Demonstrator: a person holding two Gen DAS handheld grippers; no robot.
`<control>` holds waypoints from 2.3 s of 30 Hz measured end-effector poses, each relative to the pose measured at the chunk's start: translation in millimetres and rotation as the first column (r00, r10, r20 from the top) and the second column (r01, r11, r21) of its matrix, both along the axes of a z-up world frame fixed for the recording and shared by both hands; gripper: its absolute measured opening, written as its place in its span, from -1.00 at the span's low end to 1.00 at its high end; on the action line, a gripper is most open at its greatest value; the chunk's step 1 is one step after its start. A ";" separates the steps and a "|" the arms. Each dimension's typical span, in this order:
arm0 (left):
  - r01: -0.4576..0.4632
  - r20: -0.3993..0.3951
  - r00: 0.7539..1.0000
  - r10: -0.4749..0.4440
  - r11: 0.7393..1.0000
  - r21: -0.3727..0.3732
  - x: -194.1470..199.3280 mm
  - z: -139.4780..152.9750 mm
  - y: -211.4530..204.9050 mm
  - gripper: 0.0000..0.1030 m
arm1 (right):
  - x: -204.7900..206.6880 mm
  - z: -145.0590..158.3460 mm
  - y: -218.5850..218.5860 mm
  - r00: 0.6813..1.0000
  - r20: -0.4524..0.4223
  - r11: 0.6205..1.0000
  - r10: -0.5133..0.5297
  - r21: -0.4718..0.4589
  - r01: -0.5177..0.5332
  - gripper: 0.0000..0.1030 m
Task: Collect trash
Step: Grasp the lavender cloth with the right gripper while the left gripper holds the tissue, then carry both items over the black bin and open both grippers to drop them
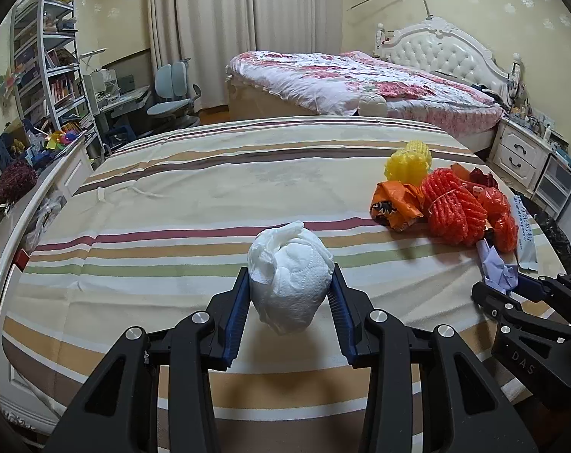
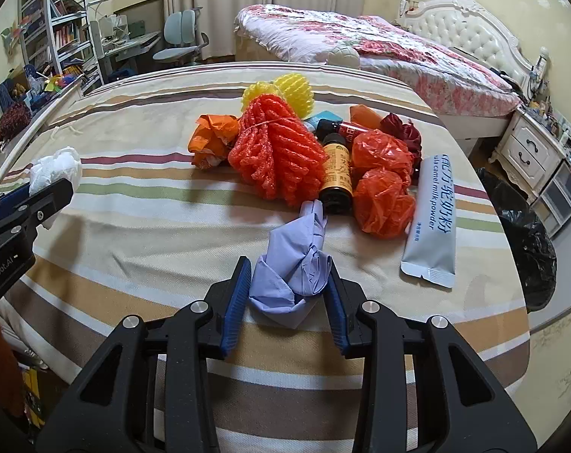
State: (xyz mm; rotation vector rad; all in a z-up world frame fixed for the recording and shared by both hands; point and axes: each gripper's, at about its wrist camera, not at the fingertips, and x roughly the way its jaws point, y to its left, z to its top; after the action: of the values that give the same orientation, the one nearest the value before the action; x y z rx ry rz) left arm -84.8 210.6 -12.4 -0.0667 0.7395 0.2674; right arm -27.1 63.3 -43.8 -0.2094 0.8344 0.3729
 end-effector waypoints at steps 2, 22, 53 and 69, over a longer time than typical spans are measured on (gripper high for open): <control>0.008 0.004 1.000 -0.008 1.000 -0.003 -0.1 1.0 -4.9 -0.21 | -2.7 5.6 -4.3 1.000 0.015 1.000 -0.001 0.010 0.000 -0.28; 0.260 0.117 0.960 -0.255 0.965 -0.032 59.8 38.4 -127.7 -0.21 | 44.1 58.2 -156.7 0.934 0.175 0.950 -0.312 0.077 0.303 -0.28; 0.447 -0.001 0.895 -0.447 0.895 0.009 214.7 -9.4 -307.5 -0.21 | 155.6 -3.9 -309.2 0.839 0.058 0.840 -0.541 0.096 0.534 -0.28; 0.457 -0.051 0.889 -0.455 0.889 0.027 230.0 -20.9 -333.8 -0.21 | 167.3 -11.4 -331.6 0.831 0.023 0.827 -0.556 0.115 0.551 -0.28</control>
State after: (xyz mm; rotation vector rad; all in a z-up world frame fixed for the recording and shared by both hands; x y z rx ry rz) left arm 145.2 -123.2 -33.3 0.1511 0.7706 -0.1695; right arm 140.3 -268.2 -55.3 0.1258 0.7796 -0.1414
